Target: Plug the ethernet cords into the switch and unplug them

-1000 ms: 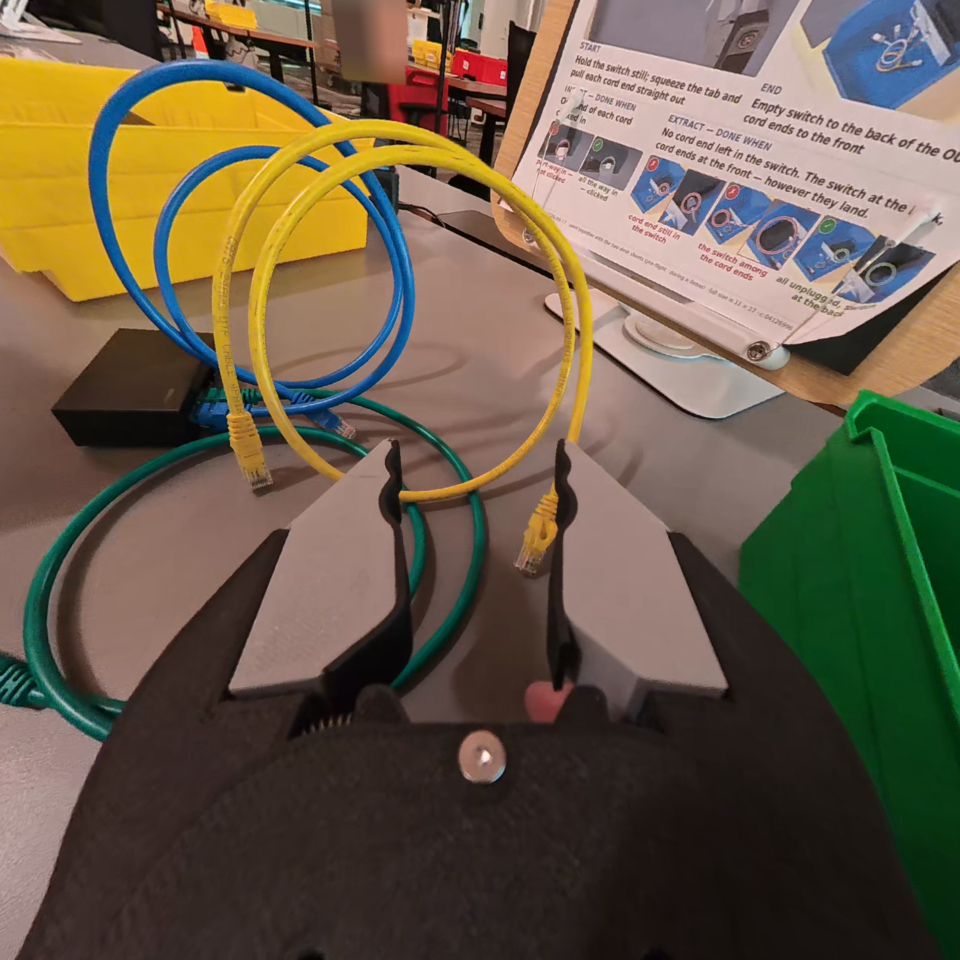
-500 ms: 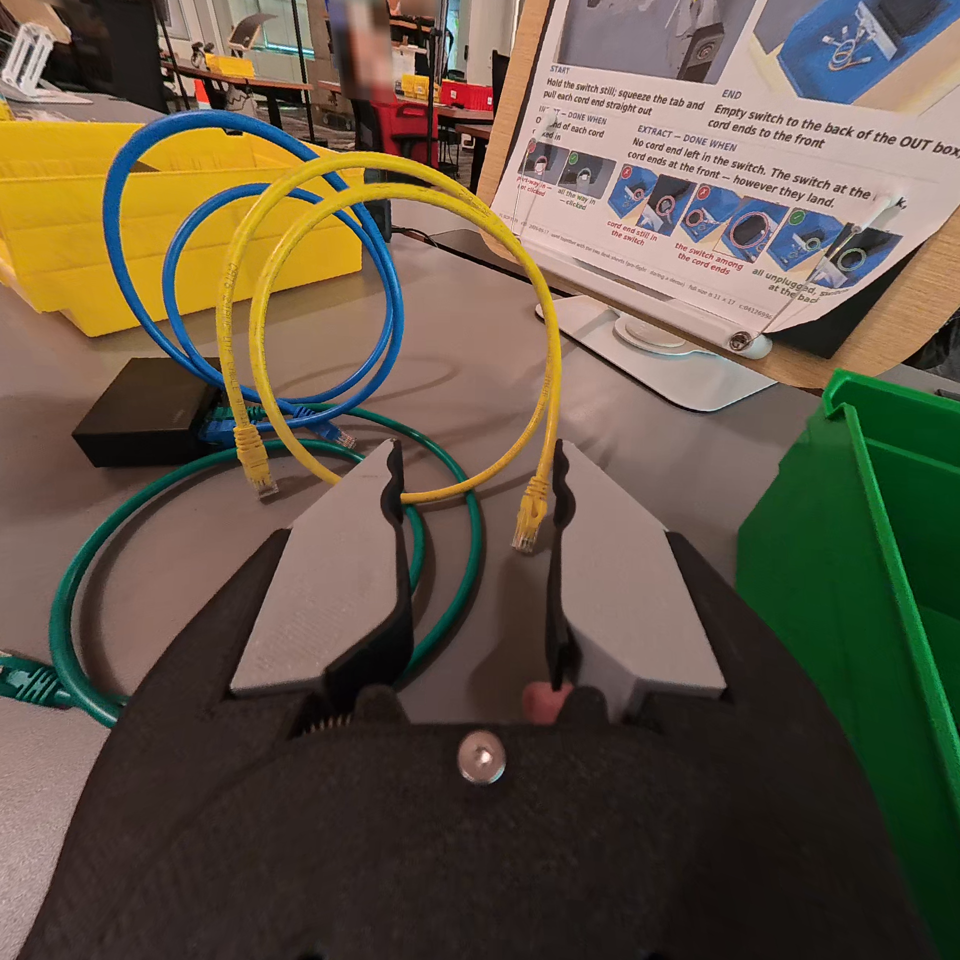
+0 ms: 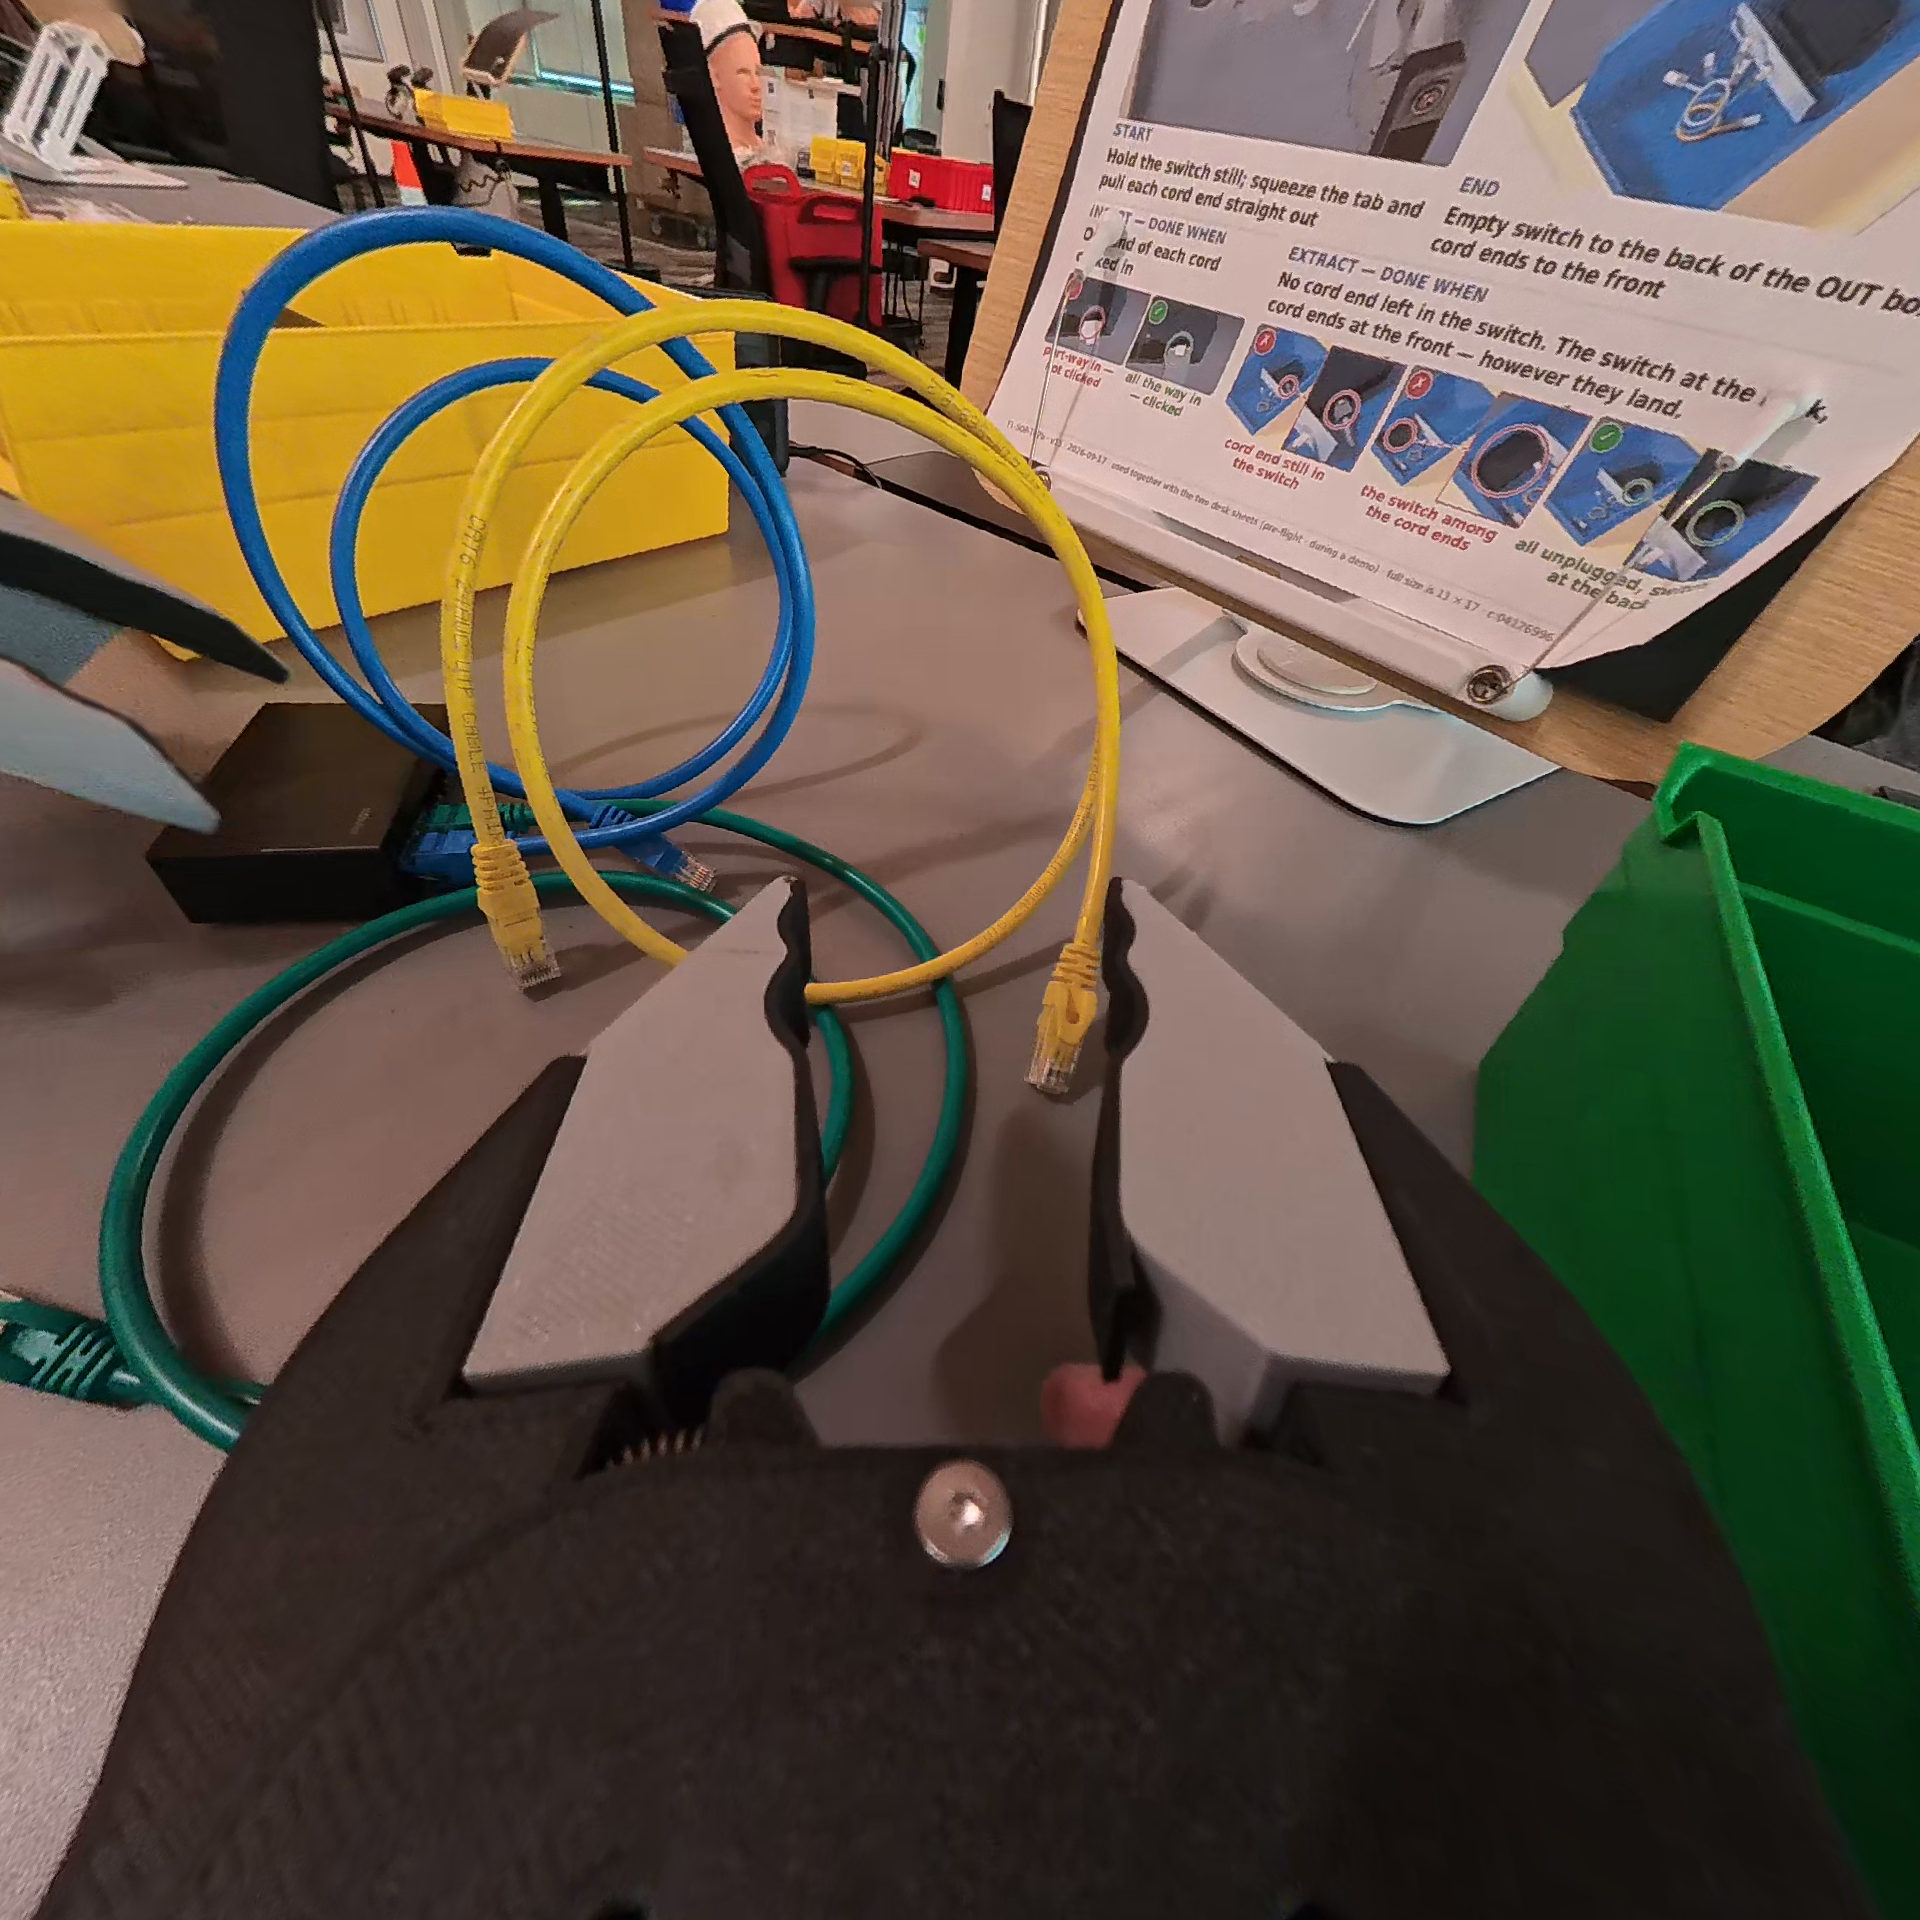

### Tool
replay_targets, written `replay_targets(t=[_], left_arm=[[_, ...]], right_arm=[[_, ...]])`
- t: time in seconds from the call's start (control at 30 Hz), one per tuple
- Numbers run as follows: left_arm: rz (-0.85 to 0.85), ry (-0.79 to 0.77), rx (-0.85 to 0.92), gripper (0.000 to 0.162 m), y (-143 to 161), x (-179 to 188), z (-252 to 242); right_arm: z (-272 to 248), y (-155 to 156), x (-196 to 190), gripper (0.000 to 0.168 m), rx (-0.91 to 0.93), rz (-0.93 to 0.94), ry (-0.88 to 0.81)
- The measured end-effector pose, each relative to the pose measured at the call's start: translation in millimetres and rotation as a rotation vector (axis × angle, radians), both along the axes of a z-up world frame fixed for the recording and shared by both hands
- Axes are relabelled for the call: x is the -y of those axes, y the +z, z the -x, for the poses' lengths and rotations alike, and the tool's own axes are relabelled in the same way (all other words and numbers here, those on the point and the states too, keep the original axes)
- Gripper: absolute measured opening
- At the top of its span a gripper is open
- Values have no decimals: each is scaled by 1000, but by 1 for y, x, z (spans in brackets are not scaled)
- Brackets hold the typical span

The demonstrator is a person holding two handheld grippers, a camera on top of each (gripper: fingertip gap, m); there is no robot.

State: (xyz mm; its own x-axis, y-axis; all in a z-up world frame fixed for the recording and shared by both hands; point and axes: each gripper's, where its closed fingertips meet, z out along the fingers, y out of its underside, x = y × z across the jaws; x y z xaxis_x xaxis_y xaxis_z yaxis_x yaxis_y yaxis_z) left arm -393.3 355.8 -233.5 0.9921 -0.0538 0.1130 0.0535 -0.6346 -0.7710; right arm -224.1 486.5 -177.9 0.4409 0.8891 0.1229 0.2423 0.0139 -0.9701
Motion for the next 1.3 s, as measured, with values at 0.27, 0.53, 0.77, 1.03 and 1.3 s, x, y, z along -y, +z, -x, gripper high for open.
replay_targets(t=[0.27, 0.53, 0.77, 1.03, 1.3], left_arm=[[80, -227, -129, 111, -29, -8, -22], [77, -302, -159, 100, -27, -3, -20], [39, -374, -417, 99, -14, 5, -20], [20, -401, -388, 99, -15, 6, -28], [-10, -402, -509, 99, -9, 7, -20]], right_arm=[[1, -1, 0, 53, 7, -2, 2], [4, 1, 7, 52, 1, -19, 32], [33, 52, 97, 22, -185, -31, 321], [139, 9, 139, 34, 228, -46, 389], [165, 10, -24, 29, 580, -111, -110]])
